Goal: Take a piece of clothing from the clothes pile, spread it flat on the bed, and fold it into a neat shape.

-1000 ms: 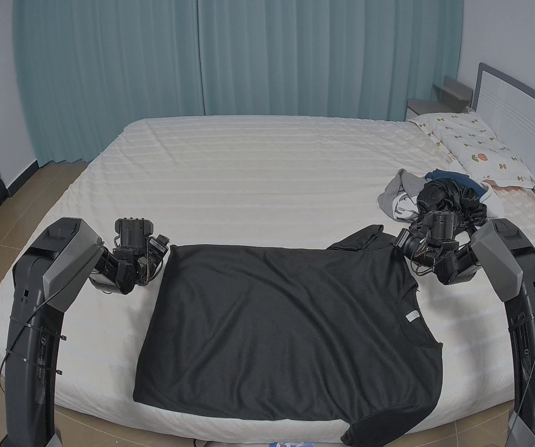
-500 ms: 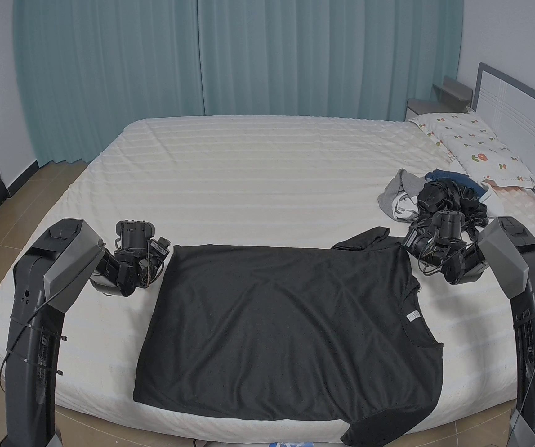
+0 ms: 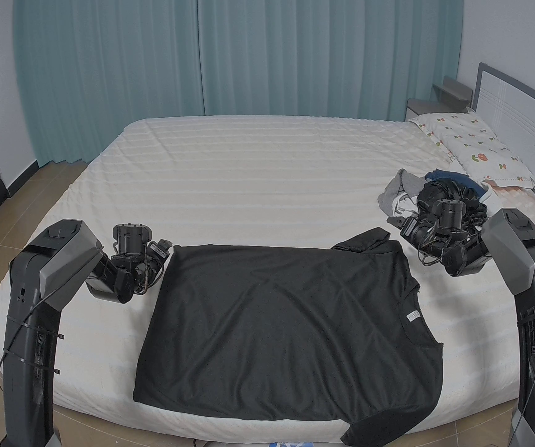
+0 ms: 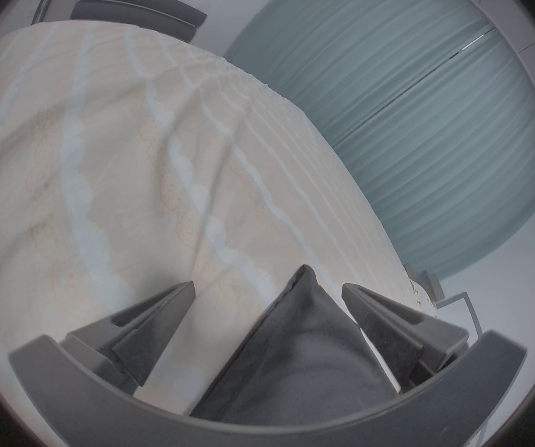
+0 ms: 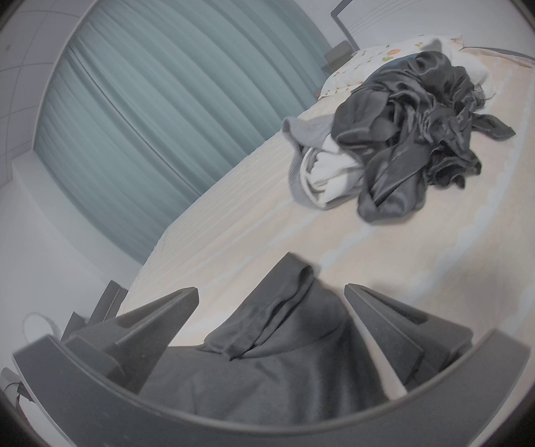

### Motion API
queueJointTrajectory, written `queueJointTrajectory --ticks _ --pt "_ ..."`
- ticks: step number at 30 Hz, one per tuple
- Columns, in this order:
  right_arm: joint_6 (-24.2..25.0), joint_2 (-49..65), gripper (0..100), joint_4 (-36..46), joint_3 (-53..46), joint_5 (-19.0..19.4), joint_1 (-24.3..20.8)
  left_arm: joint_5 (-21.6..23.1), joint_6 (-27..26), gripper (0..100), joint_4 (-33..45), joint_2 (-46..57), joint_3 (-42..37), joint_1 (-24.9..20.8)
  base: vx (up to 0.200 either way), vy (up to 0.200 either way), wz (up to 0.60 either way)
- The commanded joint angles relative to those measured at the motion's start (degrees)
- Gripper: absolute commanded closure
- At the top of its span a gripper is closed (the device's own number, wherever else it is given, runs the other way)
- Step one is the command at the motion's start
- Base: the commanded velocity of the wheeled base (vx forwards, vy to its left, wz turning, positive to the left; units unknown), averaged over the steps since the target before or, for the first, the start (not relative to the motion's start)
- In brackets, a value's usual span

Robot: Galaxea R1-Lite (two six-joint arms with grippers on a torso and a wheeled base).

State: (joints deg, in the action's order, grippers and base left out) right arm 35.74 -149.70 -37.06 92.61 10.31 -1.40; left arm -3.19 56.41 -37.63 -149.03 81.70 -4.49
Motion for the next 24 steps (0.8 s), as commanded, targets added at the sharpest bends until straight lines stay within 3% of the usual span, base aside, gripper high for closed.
queueJointTrajectory --ticks 1,16,17,24 --pt "0.0 -0.7 0 0.6 0.8 0.0 -0.9 0.7 0.0 0 -0.2 1.3 -1.4 0.0 0.000 0.000 0.00" --pt "-0.7 -5.8 0 3.1 5.5 -0.6 1.0 0.7 -0.9 0 -0.2 0.8 -1.3 -0.1 0.000 0.000 0.00" --pt "-0.7 -5.8 100 3.1 5.5 -0.6 1.0 0.7 -0.9 0 -0.2 0.8 -1.3 -0.1 0.000 0.000 0.00" --pt "-1.4 -7.0 100 5.1 6.2 -0.6 0.3 0.7 -0.9 0 -0.2 0.8 -1.2 -0.1 0.000 0.000 0.00"
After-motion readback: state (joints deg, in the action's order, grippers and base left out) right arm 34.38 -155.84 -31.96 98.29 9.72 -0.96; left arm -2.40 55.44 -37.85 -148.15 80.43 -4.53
